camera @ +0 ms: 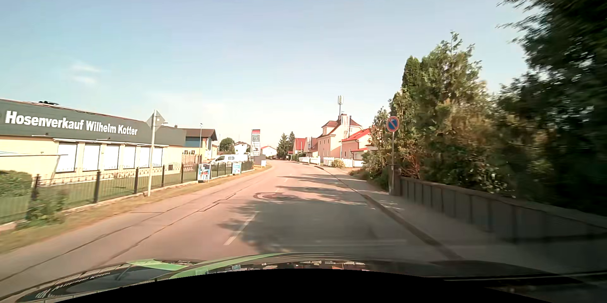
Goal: Follow the waypoints while adhering to traffic rules and regulations
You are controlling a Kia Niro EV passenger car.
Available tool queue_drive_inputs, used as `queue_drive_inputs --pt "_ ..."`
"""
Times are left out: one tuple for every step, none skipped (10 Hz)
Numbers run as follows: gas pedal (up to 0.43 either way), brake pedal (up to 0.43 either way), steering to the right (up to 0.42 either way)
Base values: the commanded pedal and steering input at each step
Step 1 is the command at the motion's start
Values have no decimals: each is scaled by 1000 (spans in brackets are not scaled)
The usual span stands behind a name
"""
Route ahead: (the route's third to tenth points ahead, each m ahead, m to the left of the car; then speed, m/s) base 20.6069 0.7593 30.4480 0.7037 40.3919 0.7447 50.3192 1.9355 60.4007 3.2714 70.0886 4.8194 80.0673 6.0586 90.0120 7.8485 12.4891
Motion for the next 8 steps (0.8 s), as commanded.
queue_drive_inputs --pt "157 0 0" --pt "150 0 -1" --pt "150 0 -1" --pt "150 0 -1" --pt "150 0 -1" --pt "138 0 -1" --pt "118 0 -2" --pt "130 0 -3"
